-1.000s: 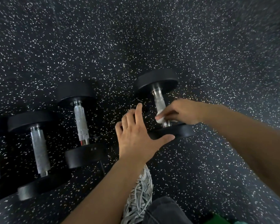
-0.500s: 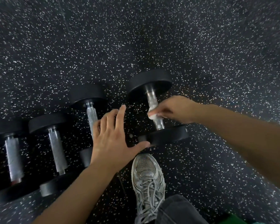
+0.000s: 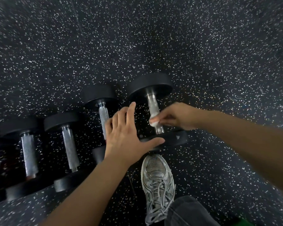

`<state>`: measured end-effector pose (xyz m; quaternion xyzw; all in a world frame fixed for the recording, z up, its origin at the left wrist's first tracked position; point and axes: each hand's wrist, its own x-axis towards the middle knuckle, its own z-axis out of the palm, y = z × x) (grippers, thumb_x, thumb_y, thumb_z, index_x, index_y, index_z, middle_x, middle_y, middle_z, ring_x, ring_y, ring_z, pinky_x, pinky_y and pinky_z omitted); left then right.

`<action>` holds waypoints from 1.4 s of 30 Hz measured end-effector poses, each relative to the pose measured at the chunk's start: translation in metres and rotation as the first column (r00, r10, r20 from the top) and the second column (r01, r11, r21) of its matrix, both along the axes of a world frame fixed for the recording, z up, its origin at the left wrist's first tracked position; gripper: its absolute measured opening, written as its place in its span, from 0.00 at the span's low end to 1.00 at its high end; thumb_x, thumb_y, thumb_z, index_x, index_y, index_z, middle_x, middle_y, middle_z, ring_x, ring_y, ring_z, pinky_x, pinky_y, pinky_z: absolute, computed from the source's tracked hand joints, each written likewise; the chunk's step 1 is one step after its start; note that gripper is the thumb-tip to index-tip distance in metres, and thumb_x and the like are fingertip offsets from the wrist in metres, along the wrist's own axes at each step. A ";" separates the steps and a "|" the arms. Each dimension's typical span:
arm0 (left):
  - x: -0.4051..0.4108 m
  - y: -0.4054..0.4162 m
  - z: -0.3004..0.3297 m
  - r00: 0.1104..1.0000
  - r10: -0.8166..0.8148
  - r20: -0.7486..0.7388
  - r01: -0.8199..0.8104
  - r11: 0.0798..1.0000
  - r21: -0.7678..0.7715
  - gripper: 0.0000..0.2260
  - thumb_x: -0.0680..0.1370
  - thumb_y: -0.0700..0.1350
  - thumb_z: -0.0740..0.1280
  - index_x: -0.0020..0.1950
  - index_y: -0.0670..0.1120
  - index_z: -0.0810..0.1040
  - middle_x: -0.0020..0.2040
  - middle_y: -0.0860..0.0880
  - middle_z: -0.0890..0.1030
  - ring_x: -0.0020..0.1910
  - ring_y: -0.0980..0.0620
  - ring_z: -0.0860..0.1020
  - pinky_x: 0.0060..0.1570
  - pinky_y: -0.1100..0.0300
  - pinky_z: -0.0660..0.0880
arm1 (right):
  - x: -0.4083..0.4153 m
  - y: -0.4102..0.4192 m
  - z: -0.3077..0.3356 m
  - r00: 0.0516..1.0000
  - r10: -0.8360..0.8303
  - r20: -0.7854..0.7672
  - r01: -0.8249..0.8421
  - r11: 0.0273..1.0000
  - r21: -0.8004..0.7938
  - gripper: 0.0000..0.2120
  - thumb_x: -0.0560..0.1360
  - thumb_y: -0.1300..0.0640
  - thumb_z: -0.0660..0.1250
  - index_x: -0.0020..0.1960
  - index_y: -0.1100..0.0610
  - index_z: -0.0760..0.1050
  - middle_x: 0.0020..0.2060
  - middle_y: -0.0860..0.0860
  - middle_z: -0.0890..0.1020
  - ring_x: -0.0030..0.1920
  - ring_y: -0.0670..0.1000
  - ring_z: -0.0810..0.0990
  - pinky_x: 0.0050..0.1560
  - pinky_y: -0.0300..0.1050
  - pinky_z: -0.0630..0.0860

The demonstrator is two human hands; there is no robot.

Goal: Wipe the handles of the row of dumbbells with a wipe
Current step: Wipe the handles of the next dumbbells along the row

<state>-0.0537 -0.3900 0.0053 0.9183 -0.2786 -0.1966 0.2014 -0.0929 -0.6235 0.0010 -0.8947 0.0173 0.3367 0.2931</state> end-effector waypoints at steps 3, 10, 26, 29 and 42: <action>0.006 0.014 -0.002 1.000 0.013 -0.024 -0.012 1.000 0.008 0.59 0.62 0.83 0.61 0.83 0.55 0.43 0.82 0.49 0.58 0.82 0.48 0.53 0.80 0.45 0.45 | 0.002 0.005 -0.002 0.998 -0.006 -0.070 0.010 0.999 0.047 0.15 0.82 0.47 0.63 0.67 0.37 0.78 0.63 0.43 0.84 0.58 0.49 0.83 0.65 0.53 0.77; 0.022 0.043 -0.010 1.000 0.024 -0.018 -0.022 0.997 0.071 0.60 0.59 0.86 0.57 0.83 0.56 0.44 0.82 0.49 0.58 0.81 0.47 0.55 0.81 0.43 0.47 | 0.016 0.012 -0.017 0.878 -0.369 0.305 0.369 0.927 0.057 0.17 0.84 0.47 0.60 0.68 0.30 0.72 0.43 0.41 0.83 0.37 0.40 0.81 0.44 0.42 0.80; 0.024 0.049 -0.015 0.999 0.040 -0.011 -0.039 0.995 0.096 0.61 0.58 0.86 0.54 0.83 0.55 0.45 0.82 0.49 0.59 0.81 0.47 0.56 0.81 0.43 0.49 | 0.030 0.024 -0.015 0.951 -0.067 0.301 0.120 0.980 -0.161 0.18 0.85 0.48 0.58 0.72 0.34 0.71 0.64 0.48 0.82 0.55 0.53 0.82 0.54 0.47 0.77; 0.024 0.049 -0.016 0.999 0.041 0.002 -0.041 0.992 0.117 0.61 0.58 0.86 0.54 0.83 0.55 0.45 0.82 0.49 0.58 0.81 0.47 0.56 0.81 0.43 0.49 | 0.028 0.022 0.002 0.993 0.093 0.079 -0.084 0.991 -0.108 0.17 0.84 0.49 0.61 0.70 0.37 0.74 0.53 0.48 0.85 0.40 0.45 0.79 0.45 0.40 0.76; 0.018 0.056 0.006 0.993 -0.011 0.113 -0.015 0.973 0.231 0.57 0.65 0.85 0.53 0.83 0.51 0.45 0.81 0.47 0.60 0.80 0.45 0.58 0.80 0.42 0.52 | 0.037 0.038 0.011 0.996 0.087 0.002 -0.084 0.974 -0.211 0.16 0.85 0.50 0.59 0.69 0.38 0.76 0.48 0.46 0.85 0.41 0.48 0.80 0.46 0.47 0.80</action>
